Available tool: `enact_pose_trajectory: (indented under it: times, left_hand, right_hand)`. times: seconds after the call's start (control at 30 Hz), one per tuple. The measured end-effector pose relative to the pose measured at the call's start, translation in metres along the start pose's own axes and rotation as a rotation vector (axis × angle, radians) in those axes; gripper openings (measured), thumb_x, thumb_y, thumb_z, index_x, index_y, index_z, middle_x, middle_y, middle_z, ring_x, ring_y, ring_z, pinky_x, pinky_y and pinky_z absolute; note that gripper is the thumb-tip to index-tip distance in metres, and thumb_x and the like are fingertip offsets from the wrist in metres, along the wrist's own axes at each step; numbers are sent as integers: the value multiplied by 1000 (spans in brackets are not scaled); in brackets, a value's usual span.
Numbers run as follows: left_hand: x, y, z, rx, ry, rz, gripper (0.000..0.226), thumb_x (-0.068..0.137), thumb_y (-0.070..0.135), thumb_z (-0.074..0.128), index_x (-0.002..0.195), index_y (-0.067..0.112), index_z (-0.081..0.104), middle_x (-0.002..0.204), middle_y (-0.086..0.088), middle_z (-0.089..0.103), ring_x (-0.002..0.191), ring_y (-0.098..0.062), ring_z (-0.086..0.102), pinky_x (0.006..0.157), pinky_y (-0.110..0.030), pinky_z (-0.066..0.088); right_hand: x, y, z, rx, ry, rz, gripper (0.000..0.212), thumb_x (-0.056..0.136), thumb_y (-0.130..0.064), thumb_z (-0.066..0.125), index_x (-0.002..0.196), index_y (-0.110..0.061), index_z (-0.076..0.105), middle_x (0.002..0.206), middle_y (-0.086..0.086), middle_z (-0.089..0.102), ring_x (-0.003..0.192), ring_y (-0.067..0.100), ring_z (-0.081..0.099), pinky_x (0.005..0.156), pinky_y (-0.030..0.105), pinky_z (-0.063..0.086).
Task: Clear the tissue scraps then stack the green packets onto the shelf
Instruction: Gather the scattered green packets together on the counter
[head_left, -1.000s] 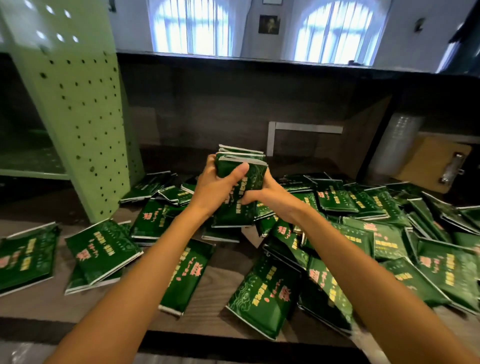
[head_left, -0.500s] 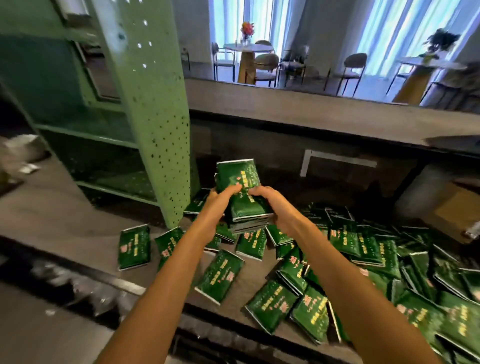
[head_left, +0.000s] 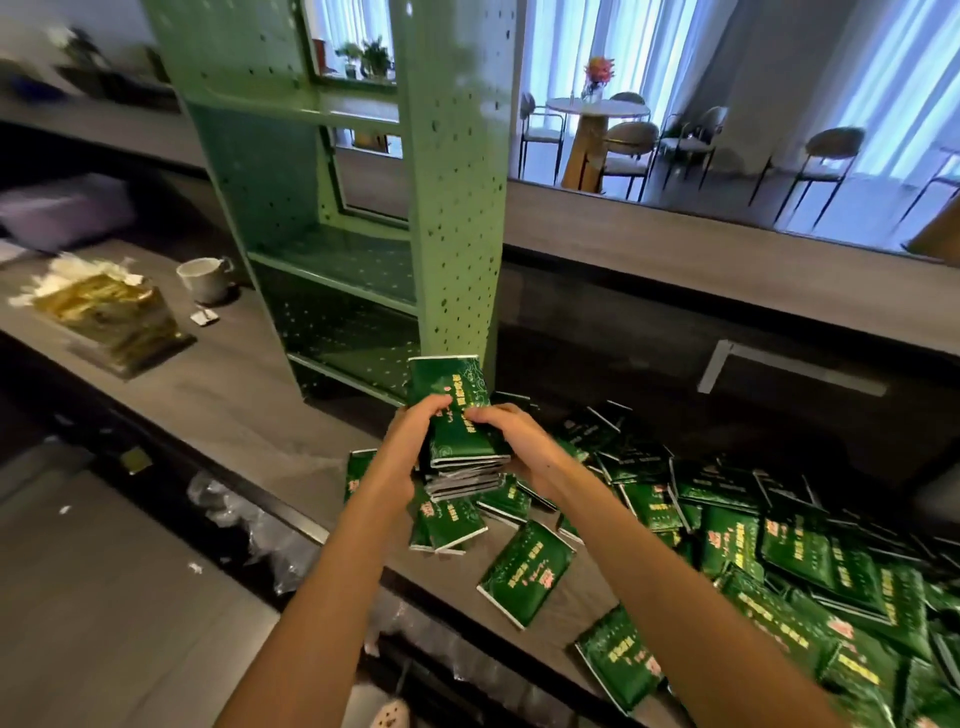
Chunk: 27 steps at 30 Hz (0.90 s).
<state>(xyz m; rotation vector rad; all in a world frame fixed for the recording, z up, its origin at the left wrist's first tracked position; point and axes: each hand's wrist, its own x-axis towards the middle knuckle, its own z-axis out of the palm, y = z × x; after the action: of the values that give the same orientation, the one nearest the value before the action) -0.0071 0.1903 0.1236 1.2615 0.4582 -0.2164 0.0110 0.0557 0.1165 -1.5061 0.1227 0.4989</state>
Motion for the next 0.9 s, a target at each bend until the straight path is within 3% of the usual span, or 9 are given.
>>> enact_pose_trajectory:
  times: [0.13, 0.27, 0.4, 0.53, 0.63, 0.7, 0.8, 0.83, 0.9]
  left_hand:
    - [32, 21, -50, -2, 5, 9, 34, 86, 25, 60, 115, 8, 60, 105, -19, 66, 91, -32, 65, 84, -41, 53]
    - [72, 48, -100, 1, -31, -23, 23, 87, 23, 58, 105, 9, 61, 91, -15, 66, 79, -28, 64, 70, -35, 52]
    - [116, 75, -136, 23, -68, -50, 12, 87, 20, 58, 92, 10, 62, 77, -12, 68, 68, -24, 65, 59, -30, 53]
    - [163, 90, -150, 62, -126, -107, 14, 87, 19, 56, 91, 8, 62, 60, -9, 69, 49, -20, 66, 47, -24, 54]
    - [191, 93, -145, 82, -162, -174, 24, 82, 22, 62, 99, 5, 63, 74, -14, 70, 61, -26, 67, 67, -34, 57]
    - [204, 92, -139, 66, -177, -196, 33, 79, 21, 65, 106, 2, 63, 84, -17, 69, 71, -29, 67, 74, -38, 55]
    - [225, 87, -125, 69, -184, -146, 69, 56, 29, 78, 117, 1, 61, 108, -22, 67, 91, -34, 66, 78, -41, 56]
    - [231, 83, -120, 70, -209, -150, 78, 50, 32, 79, 120, 3, 60, 114, -22, 64, 96, -34, 65, 78, -40, 55]
    - [236, 79, -110, 70, -264, -136, 74, 56, 34, 77, 122, 7, 60, 119, -18, 63, 101, -32, 63, 79, -38, 53]
  right_hand:
    - [38, -1, 53, -19, -38, 28, 45, 86, -34, 62, 121, -12, 46, 107, 7, 63, 101, 23, 62, 91, 41, 52]
    - [81, -5, 103, -14, -27, 60, 47, 87, -35, 60, 124, -11, 44, 116, 12, 62, 105, 26, 62, 92, 42, 51]
    - [118, -18, 142, 86, 10, 69, 35, 90, -26, 58, 120, -9, 50, 108, 11, 63, 99, 25, 62, 92, 41, 51]
    - [142, -22, 153, -7, 135, 89, 42, 88, -37, 58, 124, -15, 56, 128, 5, 57, 117, 21, 53, 105, 41, 40]
    - [138, -23, 141, -71, 219, 126, 38, 92, -36, 53, 124, -15, 56, 121, 2, 56, 114, 21, 54, 107, 39, 39]
    - [133, -20, 127, -90, 231, 173, 30, 95, -32, 50, 110, -8, 61, 109, 8, 63, 94, 19, 60, 97, 34, 44]
    - [122, -15, 109, -279, 233, 285, 38, 98, -29, 46, 101, 3, 66, 98, 12, 70, 70, 14, 60, 64, 19, 49]
    - [120, -14, 105, -353, 242, 324, 40, 98, -30, 45, 92, 2, 68, 83, 7, 72, 63, 12, 59, 56, 16, 47]
    - [120, -11, 97, -467, 315, 364, 41, 97, -31, 45, 75, -2, 64, 55, 0, 66, 54, 12, 58, 52, 18, 47]
